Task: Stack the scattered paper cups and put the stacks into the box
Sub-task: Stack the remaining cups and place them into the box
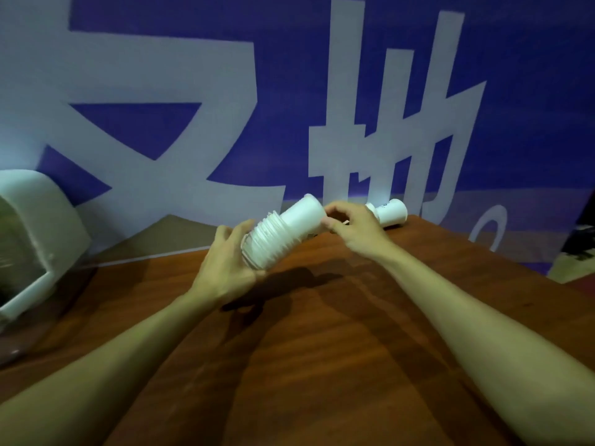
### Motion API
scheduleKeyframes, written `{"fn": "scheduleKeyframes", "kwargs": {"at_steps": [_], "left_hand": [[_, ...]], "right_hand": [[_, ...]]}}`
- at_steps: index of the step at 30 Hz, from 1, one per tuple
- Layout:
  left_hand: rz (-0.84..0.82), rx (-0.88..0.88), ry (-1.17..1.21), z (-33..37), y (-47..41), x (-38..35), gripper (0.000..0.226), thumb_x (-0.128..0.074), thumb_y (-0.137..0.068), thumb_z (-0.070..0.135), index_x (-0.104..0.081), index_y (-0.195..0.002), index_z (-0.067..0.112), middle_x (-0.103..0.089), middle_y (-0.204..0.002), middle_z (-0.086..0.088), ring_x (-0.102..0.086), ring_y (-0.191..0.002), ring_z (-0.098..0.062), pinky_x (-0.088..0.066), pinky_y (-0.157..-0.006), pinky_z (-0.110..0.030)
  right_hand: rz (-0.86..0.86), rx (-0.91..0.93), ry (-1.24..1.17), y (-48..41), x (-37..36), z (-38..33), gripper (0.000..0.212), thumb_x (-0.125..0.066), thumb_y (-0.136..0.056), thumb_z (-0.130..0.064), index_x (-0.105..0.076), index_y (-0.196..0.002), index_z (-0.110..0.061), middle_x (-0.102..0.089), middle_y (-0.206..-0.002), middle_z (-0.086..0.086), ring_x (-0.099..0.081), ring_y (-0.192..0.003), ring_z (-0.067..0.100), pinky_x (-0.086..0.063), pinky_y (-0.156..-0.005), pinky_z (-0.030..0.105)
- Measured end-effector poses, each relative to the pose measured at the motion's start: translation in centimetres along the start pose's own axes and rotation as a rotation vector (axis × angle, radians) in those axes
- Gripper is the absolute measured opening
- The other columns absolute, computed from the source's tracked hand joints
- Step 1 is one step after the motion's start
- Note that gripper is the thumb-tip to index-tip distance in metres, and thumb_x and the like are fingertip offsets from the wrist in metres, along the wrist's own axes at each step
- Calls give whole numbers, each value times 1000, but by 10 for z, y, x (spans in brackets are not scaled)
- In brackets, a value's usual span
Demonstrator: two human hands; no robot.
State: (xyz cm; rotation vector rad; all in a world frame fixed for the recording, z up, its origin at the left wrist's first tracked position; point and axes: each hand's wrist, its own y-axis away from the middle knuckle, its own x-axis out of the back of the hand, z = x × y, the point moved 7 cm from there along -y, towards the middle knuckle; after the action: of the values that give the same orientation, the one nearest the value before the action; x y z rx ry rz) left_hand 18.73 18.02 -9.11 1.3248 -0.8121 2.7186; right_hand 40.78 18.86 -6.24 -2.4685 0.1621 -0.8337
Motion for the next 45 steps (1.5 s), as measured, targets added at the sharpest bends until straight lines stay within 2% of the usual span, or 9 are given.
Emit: {"fn": "scheduleKeyframes", "kwargs": {"at_steps": [6, 9, 12, 16, 20, 26, 33, 38, 45], "left_hand": [[16, 3, 77, 19, 8, -2, 88, -83, -63, 17, -38, -138, 21, -34, -115, 2, -43, -99, -11, -38, -80, -27], [32, 15, 124, 19, -1, -6, 87, -83, -65, 16, -36, -139, 20, -37, -120, -1, -43, -101, -12, -37, -82, -27], [34, -3, 167, 19, -18, -18, 87, -82, -67, 17, -35, -140, 21, -43, -122, 0, -44, -103, -10, -38, -80, -25], [-9, -30, 201, 23, -49, -48, 88, -82, -67, 11, -33, -140, 19, -49, -113, 4, -53, -91, -5, -40, -68, -12], [-11, -68, 91, 25, -82, -80, 92, -84, -58, 19, -37, -138, 23, -50, -122, -2, -52, -109, -21, -50, -89, -40], [-23, -125, -110, 24, -106, -113, 92, -84, -57, 24, -41, -138, 23, -47, -125, -2, -45, -114, -23, -45, -95, -44], [-15, -145, -158, 19, -106, -117, 88, -84, -58, 20, -43, -136, 25, -47, -124, -2, -43, -112, -22, -42, -93, -40], [-1, -113, -127, 12, -103, -108, 88, -84, -58, 18, -43, -136, 24, -48, -123, -3, -43, -113, -22, -43, -92, -40], [17, -41, -160, -8, -78, -77, 87, -84, -60, 17, -43, -136, 24, -47, -123, -4, -43, -113, -25, -42, -92, -43]], "right_hand": [[-289, 89, 6, 12, -22, -30, 18, -56, -96, -21, -69, -109, -21, -70, -102, -3, -64, -93, 11, -51, -81, 28], [-91, -106, -219, 3, 1, 5, 21, -53, -97, -16, -64, -115, -16, -66, -107, 3, -64, -89, 17, -56, -76, 30], [131, -292, -19, -10, 28, 67, 30, -60, -93, -20, -59, -122, -16, -61, -119, 2, -58, -99, 16, -47, -75, 20], [277, -458, 77, -28, 57, 143, 63, -70, -84, -34, -43, -137, -14, -49, -136, 8, -51, -120, 25, -41, -95, 32], [380, -537, 78, -43, 72, 196, 79, -74, -80, -40, -34, -144, -17, -39, -144, 11, -42, -130, 29, -37, -105, 39], [429, -611, 99, -68, 83, 244, 106, -77, -75, -47, -9, -153, -24, -14, -160, 10, -13, -147, 33, -19, -117, 52], [324, -452, 97, -75, 63, 231, 48, -67, -86, -34, -51, -131, -26, -47, -137, 9, -48, -124, 27, -38, -94, 30], [85, -480, 95, -76, 16, 206, 60, -58, -75, -70, -66, -111, -22, -60, -119, 5, -56, -112, 27, -38, -105, 54], [141, -407, 160, -59, -20, 160, 17, -74, -82, -31, -71, -93, -18, -55, -89, -5, -55, -100, 22, -43, -99, 49]]}}
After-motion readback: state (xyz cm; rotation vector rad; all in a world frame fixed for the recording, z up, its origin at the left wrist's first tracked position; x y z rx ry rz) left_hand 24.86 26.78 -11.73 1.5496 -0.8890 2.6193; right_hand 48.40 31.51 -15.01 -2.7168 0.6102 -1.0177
